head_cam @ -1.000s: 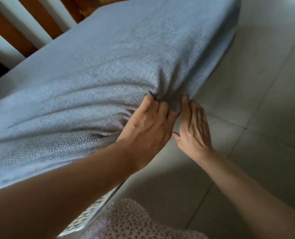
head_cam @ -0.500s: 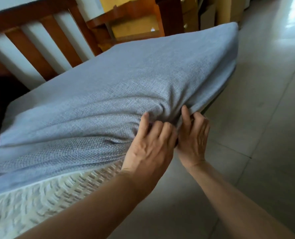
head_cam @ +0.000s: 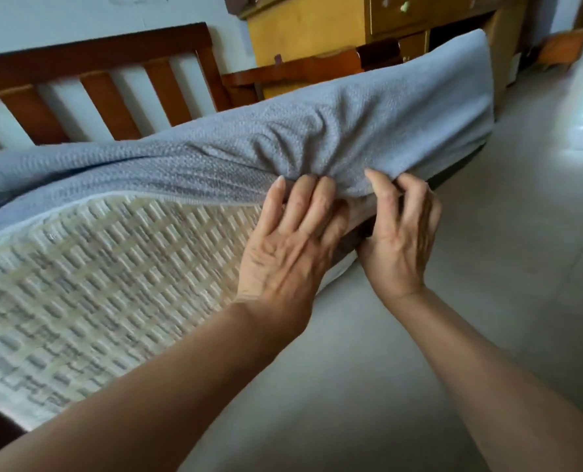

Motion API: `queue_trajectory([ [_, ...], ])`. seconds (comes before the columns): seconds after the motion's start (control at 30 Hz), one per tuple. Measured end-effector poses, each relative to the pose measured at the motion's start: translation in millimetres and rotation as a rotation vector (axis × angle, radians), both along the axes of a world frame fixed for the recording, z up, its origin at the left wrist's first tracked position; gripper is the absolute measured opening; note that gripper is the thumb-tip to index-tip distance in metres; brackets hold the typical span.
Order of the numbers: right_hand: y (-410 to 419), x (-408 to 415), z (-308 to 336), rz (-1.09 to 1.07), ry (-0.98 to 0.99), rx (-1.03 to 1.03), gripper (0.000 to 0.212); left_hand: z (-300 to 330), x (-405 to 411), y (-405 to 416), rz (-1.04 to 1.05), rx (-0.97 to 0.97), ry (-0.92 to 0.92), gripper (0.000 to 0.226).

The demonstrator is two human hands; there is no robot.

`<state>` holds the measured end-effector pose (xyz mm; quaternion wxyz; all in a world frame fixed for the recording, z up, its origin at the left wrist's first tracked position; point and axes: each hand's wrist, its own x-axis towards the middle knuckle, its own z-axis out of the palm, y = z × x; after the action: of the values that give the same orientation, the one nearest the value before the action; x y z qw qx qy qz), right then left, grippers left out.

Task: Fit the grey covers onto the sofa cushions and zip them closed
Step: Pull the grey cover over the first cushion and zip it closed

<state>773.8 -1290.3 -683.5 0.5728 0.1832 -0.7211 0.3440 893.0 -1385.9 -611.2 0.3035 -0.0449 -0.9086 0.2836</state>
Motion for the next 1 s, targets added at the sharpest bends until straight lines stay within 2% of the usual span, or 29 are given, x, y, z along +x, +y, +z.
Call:
queue_trajectory([
  [0.23, -1.7, -12.7, 40.1, 0.038, -0.007, 0.096, 0.048, 39.5, -9.9, -10.3, -0.036, 0.109, -0.034, 0.064],
  [0.37, -5.6, -21.2, 71.3, 0.084, -0.009, 0.159, 0.043, 69.3, -17.8, -19.5, -0.044, 0.165, -0.106, 0.072],
  [0.57, -26.1, -42.2, 145.4, 0.149, -0.035, 0.246, 0.050, 138.9, -37.3, -48.7, 0.021, 0.200, -0.207, 0.091],
  [0.73, -59.5, -54.4, 221.1, 0.171, -0.091, 0.275, 0.061, 211.0, -55.1, -85.1, 0.036, 0.236, -0.187, 0.081],
  [1.0, -135.3, -91.2, 329.8, 0.160, -0.266, 0.458, 0.058, 306.9, -97.2, -163.7, 0.130, 0.303, -0.255, 0.091],
])
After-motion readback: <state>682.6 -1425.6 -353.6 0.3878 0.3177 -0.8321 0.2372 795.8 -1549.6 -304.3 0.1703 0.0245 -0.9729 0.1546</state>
